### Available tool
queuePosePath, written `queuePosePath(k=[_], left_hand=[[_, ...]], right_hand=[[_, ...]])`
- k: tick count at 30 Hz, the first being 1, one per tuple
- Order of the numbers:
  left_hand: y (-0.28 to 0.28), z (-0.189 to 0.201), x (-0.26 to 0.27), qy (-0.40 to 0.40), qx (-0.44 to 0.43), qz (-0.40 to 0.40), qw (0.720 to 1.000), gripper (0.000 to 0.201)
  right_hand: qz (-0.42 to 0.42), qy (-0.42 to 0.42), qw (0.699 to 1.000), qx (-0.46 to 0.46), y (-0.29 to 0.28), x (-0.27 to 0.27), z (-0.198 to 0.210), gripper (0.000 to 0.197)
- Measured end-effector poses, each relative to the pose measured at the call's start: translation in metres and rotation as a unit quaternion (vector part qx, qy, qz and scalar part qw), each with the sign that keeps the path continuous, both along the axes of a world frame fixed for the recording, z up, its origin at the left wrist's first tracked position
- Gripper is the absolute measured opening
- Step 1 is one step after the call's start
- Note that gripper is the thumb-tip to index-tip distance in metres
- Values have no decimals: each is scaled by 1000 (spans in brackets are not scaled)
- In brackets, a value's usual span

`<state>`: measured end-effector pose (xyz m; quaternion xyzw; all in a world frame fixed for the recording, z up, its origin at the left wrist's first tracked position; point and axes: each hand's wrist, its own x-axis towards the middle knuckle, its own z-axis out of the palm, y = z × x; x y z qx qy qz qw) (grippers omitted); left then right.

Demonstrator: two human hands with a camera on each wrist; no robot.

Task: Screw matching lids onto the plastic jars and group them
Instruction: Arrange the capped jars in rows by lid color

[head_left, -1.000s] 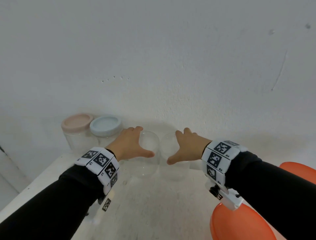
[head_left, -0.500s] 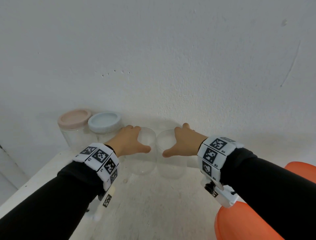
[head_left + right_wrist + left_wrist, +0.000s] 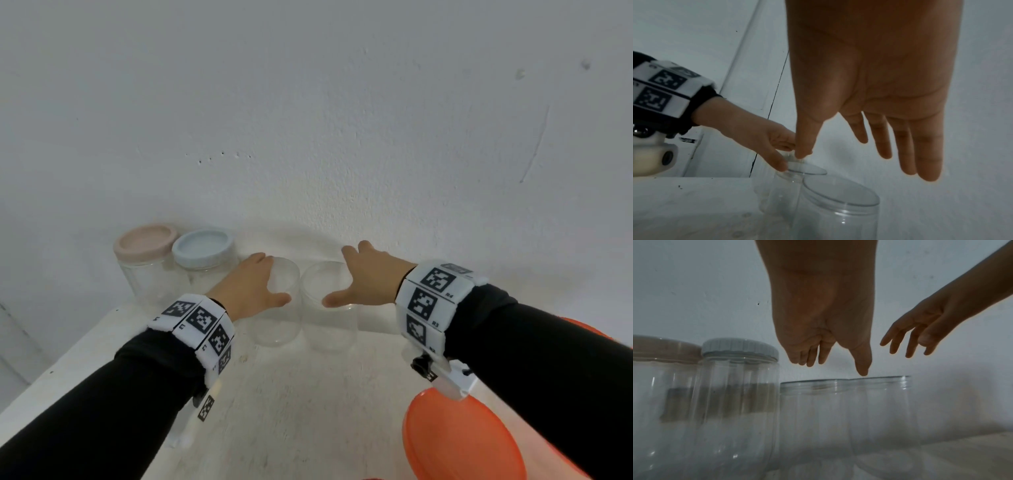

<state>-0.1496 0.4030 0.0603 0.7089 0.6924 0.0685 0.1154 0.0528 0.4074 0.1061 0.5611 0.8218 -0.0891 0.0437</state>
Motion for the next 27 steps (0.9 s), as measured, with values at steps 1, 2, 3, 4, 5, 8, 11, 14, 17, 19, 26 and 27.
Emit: queuePosePath(k=[1,2,3,4,5,8,11,14,17,19,26,27], left_hand=[[-6,2,1,-10,10,-7,1000,84],[-13,4,3,-24,19,-17,999,84],[-21,7,5,-37,23,-31,999,82],[-30,11,7,-47,24,-47,997,81],[-40,14,10,-52,20,-66,996,79],[-73,21,20,-59,-6,-121,991,73],[-110,20,34,-85,-46,-164,982,70],[-144,11,51,-111,-92,-193,971,74],[-171,0,70,-120,-131,-201,963,87],[-185,-8,83,-124,-147,-202,960,99],[-219,-25,113,-102,-153,-177,967,123],[-221,-27,114,-94,-149,-174,969,123]], right_hand=[[8,3,1000,5,-4,7,6,84],[16,4,1000,9,-9,15,13,82],[24,5,1000,12,-16,24,18,81],[30,7,999,13,-22,33,23,80],[35,10,999,10,-31,44,28,79],[39,11,999,-12,-61,79,38,76],[36,0,999,-36,-96,110,43,72],[34,-28,997,-66,-136,131,38,72],[33,-70,990,-122,-172,141,23,83],[29,-104,979,-173,-192,143,12,100],[13,-122,976,-181,-232,146,-11,126],[12,-114,978,-177,-234,146,-12,124]])
